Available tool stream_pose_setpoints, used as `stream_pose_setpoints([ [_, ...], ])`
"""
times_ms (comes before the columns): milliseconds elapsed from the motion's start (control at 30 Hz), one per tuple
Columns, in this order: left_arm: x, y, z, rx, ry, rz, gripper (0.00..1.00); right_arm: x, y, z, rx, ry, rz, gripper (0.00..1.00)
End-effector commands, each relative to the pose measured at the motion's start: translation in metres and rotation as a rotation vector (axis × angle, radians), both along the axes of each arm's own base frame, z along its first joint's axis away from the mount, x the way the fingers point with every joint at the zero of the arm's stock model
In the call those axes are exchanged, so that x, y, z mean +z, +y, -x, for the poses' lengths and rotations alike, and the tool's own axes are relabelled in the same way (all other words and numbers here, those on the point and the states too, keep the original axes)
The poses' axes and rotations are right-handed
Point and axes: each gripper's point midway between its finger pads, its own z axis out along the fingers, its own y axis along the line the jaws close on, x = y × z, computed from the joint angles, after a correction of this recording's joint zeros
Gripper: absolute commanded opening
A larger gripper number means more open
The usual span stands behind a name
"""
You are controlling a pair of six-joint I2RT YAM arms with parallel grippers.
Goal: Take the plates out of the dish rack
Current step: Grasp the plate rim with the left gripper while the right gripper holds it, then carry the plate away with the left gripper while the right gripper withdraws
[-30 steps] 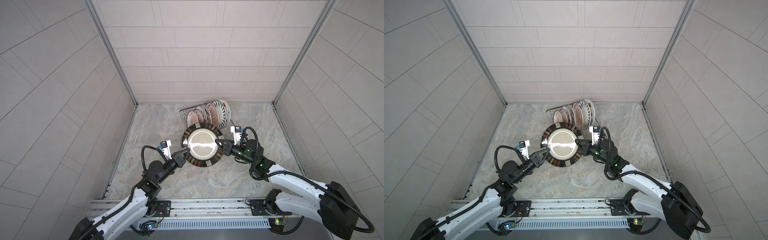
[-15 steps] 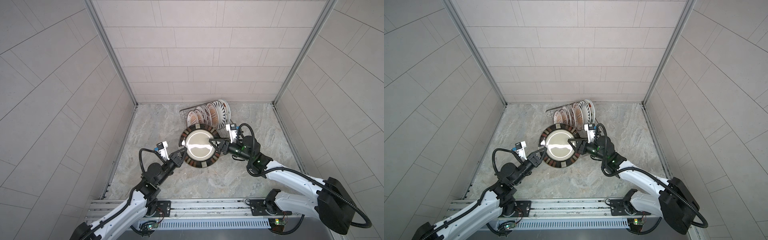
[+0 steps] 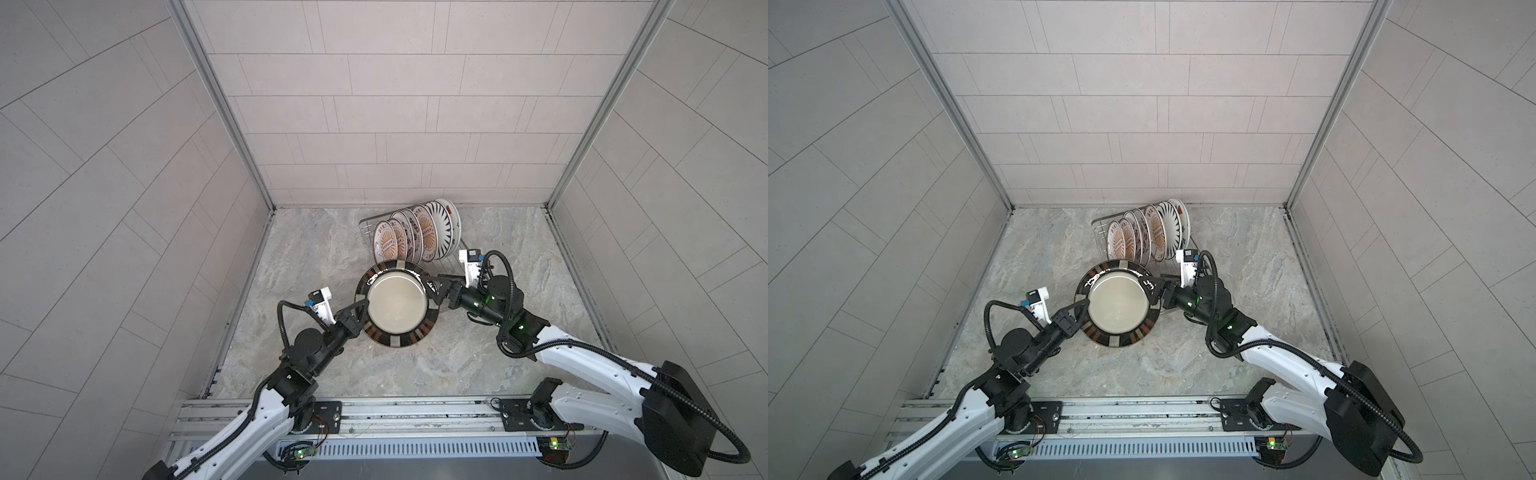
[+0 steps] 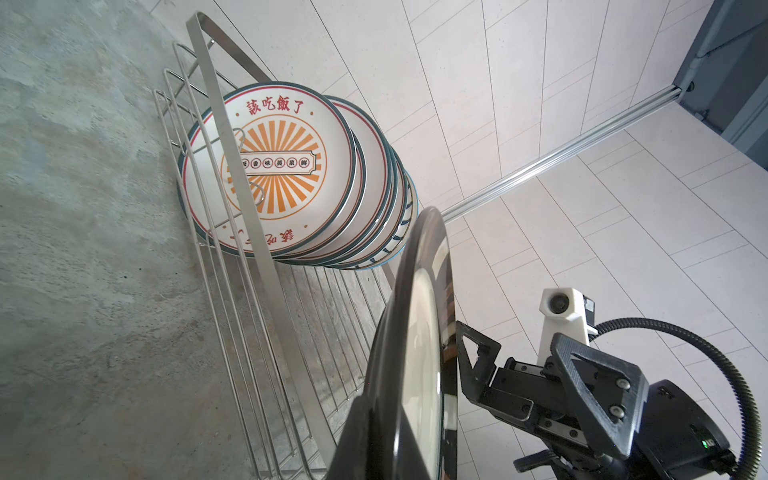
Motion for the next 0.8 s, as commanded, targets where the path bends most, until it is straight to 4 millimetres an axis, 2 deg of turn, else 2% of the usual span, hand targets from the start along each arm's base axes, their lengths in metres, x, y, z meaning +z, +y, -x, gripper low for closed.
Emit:
stream_pose_setpoints([
  [0, 0.065, 0.010, 0.001, 0.039, -0.138, 0.179, 0.00, -0.002, -0.002, -0.002, -0.025, -0.017, 0.015, 1.00],
  [200, 0.067, 0.026, -0.004, 0.116, -0.124, 0.220, 0.00, -0.009, -0.007, 0.001, -0.066, -0.063, 0.117, 0.99],
  [467, 0.078, 0.065, -0.004, 0.279, -0.140, 0.359, 0.00, -0.008, -0.009, 0.011, -0.067, -0.109, 0.161, 0.99],
  [667, 0.082, 0.093, 0.001, 0.415, -0.129, 0.346, 0.00, 0.002, 0.031, 0.044, 0.102, -0.244, 0.264, 1.00],
  [767, 0.089, 0.107, 0.006, 0.473, -0.159, 0.363, 0.00, 0.007, 0.043, 0.050, 0.120, -0.270, 0.289, 1.00],
])
